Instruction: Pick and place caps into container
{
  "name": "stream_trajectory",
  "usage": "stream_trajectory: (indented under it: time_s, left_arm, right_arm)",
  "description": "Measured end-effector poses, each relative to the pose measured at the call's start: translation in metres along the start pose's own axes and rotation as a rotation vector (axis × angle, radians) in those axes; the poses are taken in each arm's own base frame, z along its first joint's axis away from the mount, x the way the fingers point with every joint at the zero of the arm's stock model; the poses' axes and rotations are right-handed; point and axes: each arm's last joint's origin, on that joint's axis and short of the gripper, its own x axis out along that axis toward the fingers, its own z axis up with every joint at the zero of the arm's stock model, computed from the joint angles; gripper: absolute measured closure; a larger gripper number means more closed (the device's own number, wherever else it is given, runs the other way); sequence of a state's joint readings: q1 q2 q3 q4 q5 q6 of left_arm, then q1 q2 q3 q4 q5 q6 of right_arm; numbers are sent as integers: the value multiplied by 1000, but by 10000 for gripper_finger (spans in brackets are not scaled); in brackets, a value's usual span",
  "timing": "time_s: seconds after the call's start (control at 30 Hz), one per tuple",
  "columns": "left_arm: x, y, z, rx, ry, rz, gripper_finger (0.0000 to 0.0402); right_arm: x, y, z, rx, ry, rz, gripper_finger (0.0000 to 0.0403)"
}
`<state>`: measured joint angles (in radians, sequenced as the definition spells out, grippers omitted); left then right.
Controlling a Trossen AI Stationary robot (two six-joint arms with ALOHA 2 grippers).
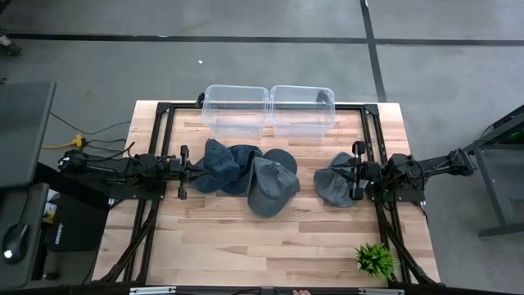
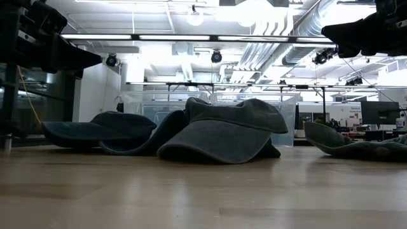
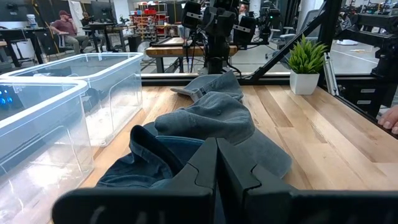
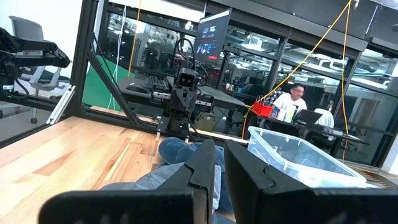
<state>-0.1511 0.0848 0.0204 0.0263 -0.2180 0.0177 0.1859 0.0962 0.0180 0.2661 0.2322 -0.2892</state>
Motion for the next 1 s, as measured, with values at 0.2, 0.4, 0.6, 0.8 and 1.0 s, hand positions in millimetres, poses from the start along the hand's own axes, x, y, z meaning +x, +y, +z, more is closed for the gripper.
stream_trajectory:
  time_s: [0.2, 0.4, 0.6, 0.8, 1.0]
  left_arm:
    - [0, 0, 0, -1, -5, 6, 401]
    - [0, 0, 0, -1, -3, 9, 401]
    - [0, 0, 0, 0, -1, 9, 401]
    - [0, 1, 0, 1, -1, 30, 401]
    - [0, 1, 0, 2, -2, 31, 401]
  right_arm:
    - [0, 0, 0, 0, 0, 0, 371]
    - [0, 0, 0, 0, 0, 0, 371]
    - [0, 0, 0, 0, 0, 0, 371]
    - [0, 0, 0, 0, 0, 0, 370]
    - [0, 0, 0, 0, 0, 0, 370]
